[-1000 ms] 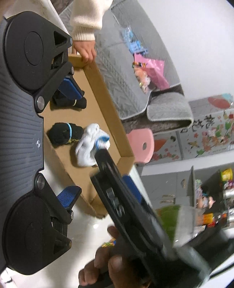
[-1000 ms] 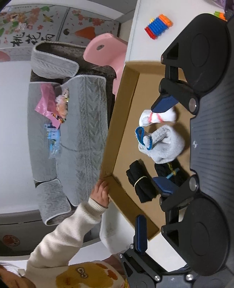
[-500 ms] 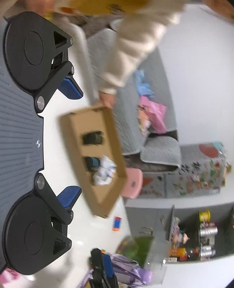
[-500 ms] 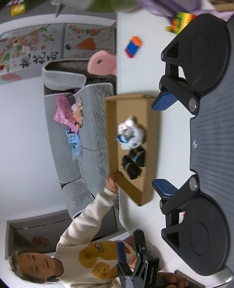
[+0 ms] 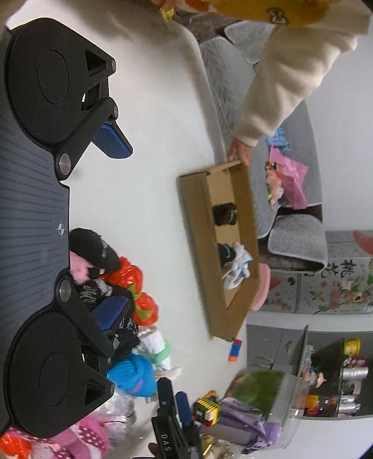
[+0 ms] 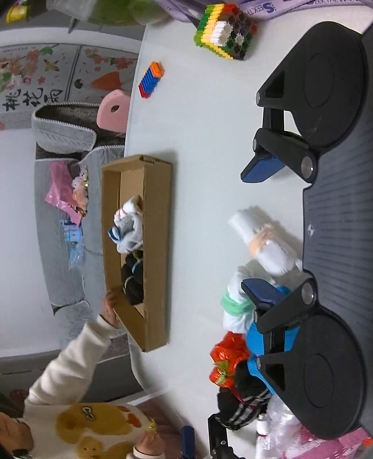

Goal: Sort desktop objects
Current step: 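Grasp the black pink-striped sock with the left gripper while the right grasps the white sock roll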

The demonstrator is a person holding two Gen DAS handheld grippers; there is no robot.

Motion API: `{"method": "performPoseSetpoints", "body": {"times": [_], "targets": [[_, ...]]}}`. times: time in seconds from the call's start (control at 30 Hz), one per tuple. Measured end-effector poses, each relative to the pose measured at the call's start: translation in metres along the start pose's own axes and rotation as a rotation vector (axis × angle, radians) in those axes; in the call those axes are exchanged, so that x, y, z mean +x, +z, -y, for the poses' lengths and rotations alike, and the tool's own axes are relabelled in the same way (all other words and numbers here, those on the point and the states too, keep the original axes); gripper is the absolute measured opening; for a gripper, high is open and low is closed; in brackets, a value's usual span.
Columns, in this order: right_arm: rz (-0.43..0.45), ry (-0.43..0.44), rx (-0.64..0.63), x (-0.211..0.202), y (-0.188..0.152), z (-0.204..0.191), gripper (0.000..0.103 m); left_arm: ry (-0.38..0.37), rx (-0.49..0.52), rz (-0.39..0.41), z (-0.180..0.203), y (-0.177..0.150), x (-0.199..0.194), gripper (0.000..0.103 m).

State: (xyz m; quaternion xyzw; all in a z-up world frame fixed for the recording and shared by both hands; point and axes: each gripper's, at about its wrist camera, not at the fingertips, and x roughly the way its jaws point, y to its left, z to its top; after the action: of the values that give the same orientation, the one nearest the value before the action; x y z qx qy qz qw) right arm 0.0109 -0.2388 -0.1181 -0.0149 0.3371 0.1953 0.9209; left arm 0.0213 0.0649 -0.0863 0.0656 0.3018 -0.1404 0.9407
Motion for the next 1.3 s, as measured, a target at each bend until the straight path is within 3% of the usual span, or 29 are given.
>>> {"method": "performPoseSetpoints", "body": {"times": [0.33,0.53,0.67,0.87,0.97,1.03,1.3], "targets": [[-0.051,-0.037,-0.030,0.004,-0.013,0.001,0.060,-0.076,0.014,-0.040,0.005,-0.009,0.008,0.103],[-0.063,-0.044,-0.019,0.008,-0.014,0.007,0.054,0.016,0.018,-0.072,0.006,-0.011,0.018,0.103],[-0.060,-0.052,-0.036,0.008,-0.015,0.005,0.052,0.020,0.007,-0.121,0.004,-0.017,0.024,0.103],[-0.057,-0.055,-0.069,0.008,-0.015,0.002,0.030,0.021,-0.044,-0.141,-0.005,-0.019,0.024,0.102],[-0.060,-0.048,-0.083,0.008,-0.015,0.000,0.025,0.005,-0.068,-0.146,-0.008,-0.020,0.025,0.094],[-0.060,-0.044,-0.087,0.008,-0.014,0.000,0.023,0.020,-0.061,-0.132,-0.007,-0.019,0.023,0.077],[-0.059,-0.038,-0.080,0.009,-0.014,0.001,0.023,0.035,-0.071,-0.114,-0.007,-0.017,0.023,0.064]]}}
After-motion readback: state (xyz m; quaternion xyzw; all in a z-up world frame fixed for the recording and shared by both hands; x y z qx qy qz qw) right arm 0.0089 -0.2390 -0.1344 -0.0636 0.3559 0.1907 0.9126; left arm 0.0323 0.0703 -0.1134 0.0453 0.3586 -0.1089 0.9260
